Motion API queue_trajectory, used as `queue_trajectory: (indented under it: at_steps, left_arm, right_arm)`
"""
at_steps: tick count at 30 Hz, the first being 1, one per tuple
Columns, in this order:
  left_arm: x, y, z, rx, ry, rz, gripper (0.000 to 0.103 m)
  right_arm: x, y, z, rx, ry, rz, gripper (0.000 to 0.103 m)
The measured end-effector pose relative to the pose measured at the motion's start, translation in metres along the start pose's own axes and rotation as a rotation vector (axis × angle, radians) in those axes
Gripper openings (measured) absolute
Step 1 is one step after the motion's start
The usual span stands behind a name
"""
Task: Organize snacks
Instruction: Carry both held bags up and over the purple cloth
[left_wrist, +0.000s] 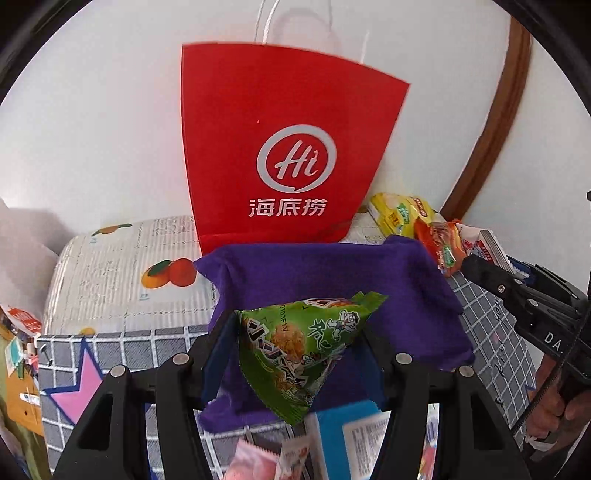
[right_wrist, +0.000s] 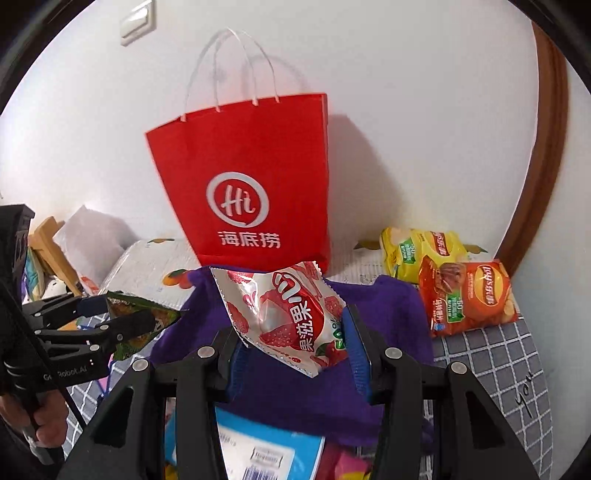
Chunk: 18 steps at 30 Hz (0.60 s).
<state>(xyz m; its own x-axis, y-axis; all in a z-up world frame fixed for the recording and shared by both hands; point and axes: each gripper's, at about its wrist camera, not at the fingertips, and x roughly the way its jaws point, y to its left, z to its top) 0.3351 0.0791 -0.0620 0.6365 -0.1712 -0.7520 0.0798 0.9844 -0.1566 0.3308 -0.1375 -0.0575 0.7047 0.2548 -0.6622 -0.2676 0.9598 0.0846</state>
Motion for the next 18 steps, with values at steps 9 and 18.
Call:
queue_trajectory:
  at_steps: [9, 18]
  left_arm:
    - [0.042, 0.009, 0.012, -0.021, 0.022, -0.002, 0.059]
    - [0.077, 0.022, 0.003, -0.044, 0.093, 0.007, 0.059]
  right_arm:
    - [0.049, -0.014, 0.011, 0.009, 0.039, -0.010, 0.047]
    - [0.096, -0.024, -0.002, 0.007, 0.153, -0.027, 0.047]
